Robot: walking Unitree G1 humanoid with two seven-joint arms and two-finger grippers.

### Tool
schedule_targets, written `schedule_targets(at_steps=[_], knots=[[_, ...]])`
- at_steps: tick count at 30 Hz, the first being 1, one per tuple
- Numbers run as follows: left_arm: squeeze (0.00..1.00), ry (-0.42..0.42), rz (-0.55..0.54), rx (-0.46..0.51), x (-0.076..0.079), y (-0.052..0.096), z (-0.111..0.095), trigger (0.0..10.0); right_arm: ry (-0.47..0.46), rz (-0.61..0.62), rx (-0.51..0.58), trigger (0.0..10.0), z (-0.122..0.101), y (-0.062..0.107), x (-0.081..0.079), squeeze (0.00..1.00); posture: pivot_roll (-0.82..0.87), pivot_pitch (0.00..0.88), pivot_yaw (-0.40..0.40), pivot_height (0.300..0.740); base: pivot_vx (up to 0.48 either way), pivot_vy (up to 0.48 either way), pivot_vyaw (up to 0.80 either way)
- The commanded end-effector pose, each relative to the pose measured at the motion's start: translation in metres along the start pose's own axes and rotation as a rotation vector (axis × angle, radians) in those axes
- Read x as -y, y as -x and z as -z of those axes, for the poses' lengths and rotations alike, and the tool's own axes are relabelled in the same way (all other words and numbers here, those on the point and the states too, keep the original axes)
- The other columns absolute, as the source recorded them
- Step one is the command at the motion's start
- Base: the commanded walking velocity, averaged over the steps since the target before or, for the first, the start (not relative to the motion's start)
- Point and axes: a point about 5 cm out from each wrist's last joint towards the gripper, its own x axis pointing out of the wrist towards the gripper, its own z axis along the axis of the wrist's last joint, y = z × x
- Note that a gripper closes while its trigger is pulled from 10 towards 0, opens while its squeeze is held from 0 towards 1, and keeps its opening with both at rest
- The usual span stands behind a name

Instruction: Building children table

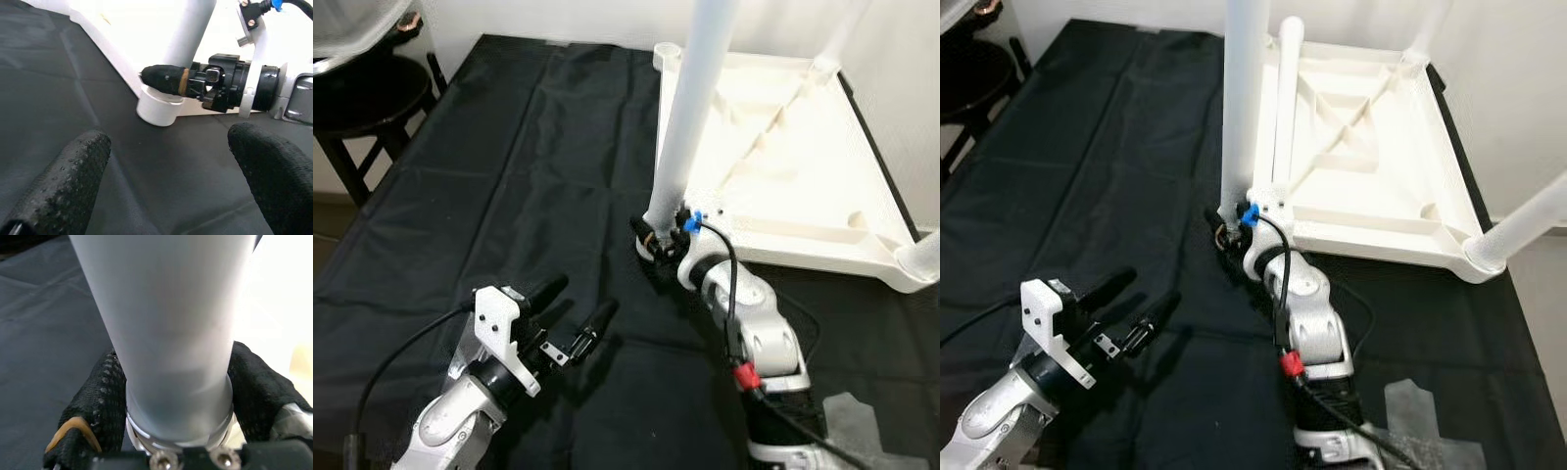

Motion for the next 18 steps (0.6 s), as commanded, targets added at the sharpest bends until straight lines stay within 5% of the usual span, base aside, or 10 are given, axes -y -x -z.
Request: schedule_targets(at_steps=[1, 6, 7, 9, 10, 18], knots=[[0.00, 0.001, -0.008, -0.020, -0.002, 0.003, 0.006, 10.0, 0.045, 0.093, 0.060, 10.0, -0.019, 0.009, 0.020, 0.00, 0.01, 0.151, -0.083, 0.740, 0.000, 0.000, 0.00], [0.00, 0.001, -0.003, -0.020, -0.002, 0.003, 0.007, 10.0, -0.014, -0.195, 0.247, 10.0, -0.047, 0.020, -0.007, 0.00, 0.01, 0.154, -0.075, 0.740, 0.000, 0.000, 0.00], [0.00, 0.001, -0.003, -0.020, -0.003, 0.003, 0.007, 10.0, 0.014, -0.217, 0.273, 10.0, -0.051, 0.023, -0.004, 0.63, 0.00, 0.157, -0.066, 0.740, 0.000, 0.000, 0.00], [0.00, 0.000, -0.004, -0.020, -0.003, 0.003, 0.008, 10.0, 0.036, -0.219, 0.286, 10.0, -0.053, 0.024, 0.000, 0.63, 0.00, 0.157, -0.066, 0.740, 0.000, 0.000, 0.00], [0.00, 0.000, -0.003, -0.021, -0.003, 0.003, 0.008, 10.0, 0.024, -0.250, 0.307, 10.0, -0.057, 0.026, 0.005, 1.00, 0.00, 0.158, -0.064, 0.740, 0.000, 0.000, 0.00], [0.00, 0.001, 0.001, -0.018, -0.003, 0.001, 0.009, 10.0, 0.085, -0.511, 0.344, 10.0, -0.078, 0.040, 0.018, 1.00, 0.00, 0.163, -0.063, 0.740, 0.000, 0.000, 0.00]])
